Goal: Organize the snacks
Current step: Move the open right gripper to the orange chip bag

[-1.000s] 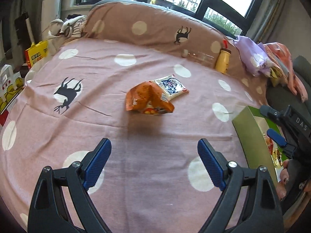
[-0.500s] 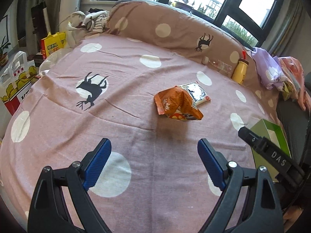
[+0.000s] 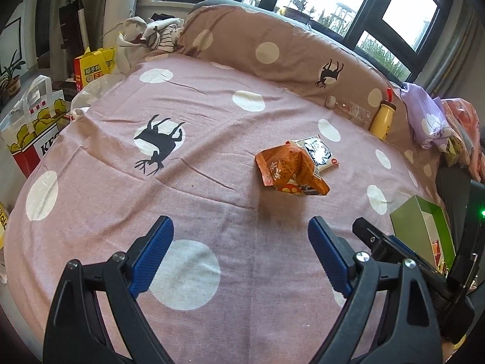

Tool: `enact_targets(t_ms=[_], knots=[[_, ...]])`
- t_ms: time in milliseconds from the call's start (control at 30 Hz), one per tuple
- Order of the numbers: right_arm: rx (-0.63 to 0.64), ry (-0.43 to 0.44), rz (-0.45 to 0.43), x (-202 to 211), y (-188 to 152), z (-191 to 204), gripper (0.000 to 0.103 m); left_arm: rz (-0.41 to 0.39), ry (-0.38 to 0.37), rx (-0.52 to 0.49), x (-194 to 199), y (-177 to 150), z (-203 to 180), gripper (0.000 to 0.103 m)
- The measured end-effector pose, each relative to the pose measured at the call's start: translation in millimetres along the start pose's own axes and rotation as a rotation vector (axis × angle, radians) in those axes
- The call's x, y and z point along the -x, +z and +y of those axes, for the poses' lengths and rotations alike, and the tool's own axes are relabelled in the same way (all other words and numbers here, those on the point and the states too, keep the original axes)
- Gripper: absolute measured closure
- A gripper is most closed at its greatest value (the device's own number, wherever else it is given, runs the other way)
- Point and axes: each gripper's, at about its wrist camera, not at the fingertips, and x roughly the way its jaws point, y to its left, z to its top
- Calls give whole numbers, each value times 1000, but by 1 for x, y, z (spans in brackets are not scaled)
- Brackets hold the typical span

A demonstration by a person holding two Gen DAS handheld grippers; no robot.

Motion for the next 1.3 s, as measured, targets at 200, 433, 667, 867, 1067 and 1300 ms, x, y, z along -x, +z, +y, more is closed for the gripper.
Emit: enact_targets(t_ms=[200,433,667,867,1067,1300], knots=[[6,16,22,-6,-3,5,19,6,4,19,0,2,5,13],[8,20,24,-8,-6,8,19,2,-1,22,2,3,7,13],[11,18,23,-7,-6,9,19,3,7,17,2,2,5,13],[6,20,20,-7,-6,7,19,6,4,20,2,1,5,13],[5,22,21,-7,-6,6,19,14,4,33,2,1,6,14],[-7,36,25,-4,-5,7,19,10,-6,34,3,1,6,15]])
